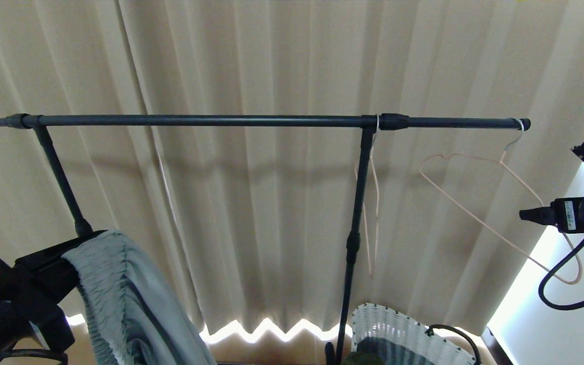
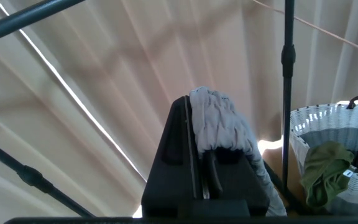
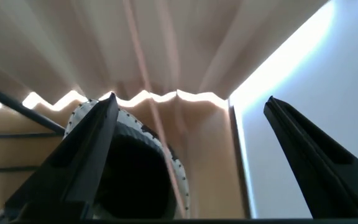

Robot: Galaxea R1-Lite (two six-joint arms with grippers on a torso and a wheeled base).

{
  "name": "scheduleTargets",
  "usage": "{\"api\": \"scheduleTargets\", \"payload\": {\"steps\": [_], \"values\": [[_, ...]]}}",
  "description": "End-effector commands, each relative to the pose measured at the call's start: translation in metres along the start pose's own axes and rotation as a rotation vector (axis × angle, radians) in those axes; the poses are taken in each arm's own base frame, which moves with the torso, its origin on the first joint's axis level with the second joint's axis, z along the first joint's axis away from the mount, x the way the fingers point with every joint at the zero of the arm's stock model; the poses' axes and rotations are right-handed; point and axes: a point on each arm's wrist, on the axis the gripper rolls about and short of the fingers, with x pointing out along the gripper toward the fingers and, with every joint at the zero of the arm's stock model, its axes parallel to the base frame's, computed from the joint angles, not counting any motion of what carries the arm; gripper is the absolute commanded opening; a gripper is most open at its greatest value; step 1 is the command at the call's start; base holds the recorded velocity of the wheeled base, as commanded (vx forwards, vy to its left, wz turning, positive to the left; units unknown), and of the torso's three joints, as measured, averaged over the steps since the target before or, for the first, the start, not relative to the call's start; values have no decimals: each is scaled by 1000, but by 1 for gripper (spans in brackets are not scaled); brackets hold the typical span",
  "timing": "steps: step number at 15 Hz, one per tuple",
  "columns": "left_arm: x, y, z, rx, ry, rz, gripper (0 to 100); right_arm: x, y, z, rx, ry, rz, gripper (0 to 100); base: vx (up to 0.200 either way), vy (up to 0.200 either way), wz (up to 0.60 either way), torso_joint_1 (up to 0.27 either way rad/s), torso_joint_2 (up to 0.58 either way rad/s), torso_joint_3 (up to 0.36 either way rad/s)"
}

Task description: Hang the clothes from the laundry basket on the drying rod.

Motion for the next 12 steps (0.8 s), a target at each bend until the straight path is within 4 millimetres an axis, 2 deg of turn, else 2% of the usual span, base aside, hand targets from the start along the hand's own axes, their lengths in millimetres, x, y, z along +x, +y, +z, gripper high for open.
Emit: {"api": "scheduleTargets", "payload": {"steps": [1,3,4,9,12], "values": [[0,0,0,0,0,0,0,20,-1,0,34,36,50,100,0,0,0,0,0,0],[0,0,0,0,0,0,0,22,0,0,34,29,115,100,0,0,0,0,0,0],[0,0,0,0,0,0,0,29,1,1,35,38,137,100,0,0,0,0,0,0],[0,0,0,0,0,0,0,45,3,3,24,57,144,100,0,0,0,0,0,0],[0,0,-1,1,1,0,0,46,11,8,6,49,160,100,0,0,0,0,0,0]]}}
